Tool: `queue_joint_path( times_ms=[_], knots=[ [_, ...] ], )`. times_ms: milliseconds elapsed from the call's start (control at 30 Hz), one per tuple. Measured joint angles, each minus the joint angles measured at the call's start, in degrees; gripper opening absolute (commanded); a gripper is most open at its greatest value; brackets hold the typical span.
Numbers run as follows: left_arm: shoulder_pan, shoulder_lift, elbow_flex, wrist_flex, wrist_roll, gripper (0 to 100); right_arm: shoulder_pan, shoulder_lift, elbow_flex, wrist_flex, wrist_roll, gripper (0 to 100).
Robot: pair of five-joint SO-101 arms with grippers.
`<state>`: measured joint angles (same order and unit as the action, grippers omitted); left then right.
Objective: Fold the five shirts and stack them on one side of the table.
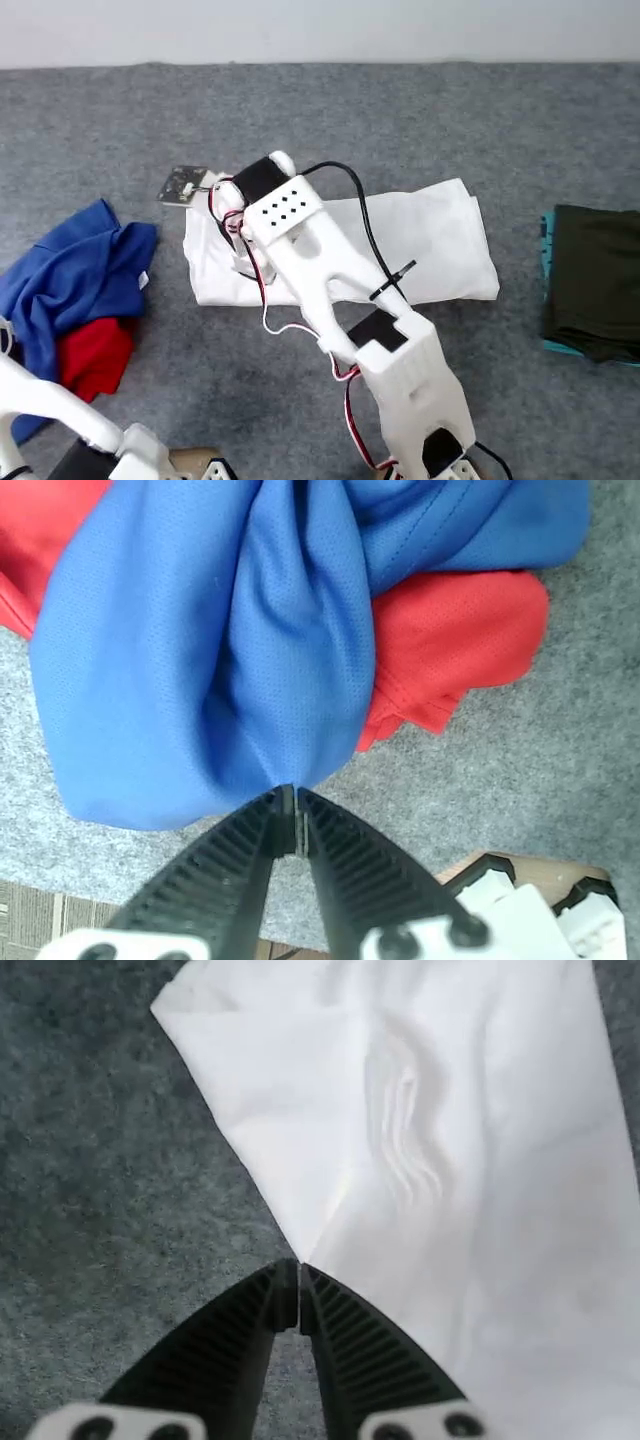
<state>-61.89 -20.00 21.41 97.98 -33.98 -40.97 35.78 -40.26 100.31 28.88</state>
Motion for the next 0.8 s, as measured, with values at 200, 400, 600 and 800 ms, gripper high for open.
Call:
queue_joint_path(
  times_ms=[200, 400, 600, 800],
  knots=[
    [0.0, 0.0, 0.0, 0.0, 0.0, 2, 7.2, 8.4, 0.0, -0.2, 0.0, 0.9],
    [0.0, 0.0, 0.0, 0.0, 0.0, 2, 12.2, 13.5, -1.9, -1.8, 2.7, 0.9],
    [0.0, 0.0, 0.0, 0.0, 0.0, 2, 11.5, 13.5, -13.9, -0.4, 2.7, 0.9],
    [0.0, 0.0, 0.0, 0.0, 0.0, 2, 6.7, 14.1, -24.6, -0.1, 3.1, 0.9]
  ],
)
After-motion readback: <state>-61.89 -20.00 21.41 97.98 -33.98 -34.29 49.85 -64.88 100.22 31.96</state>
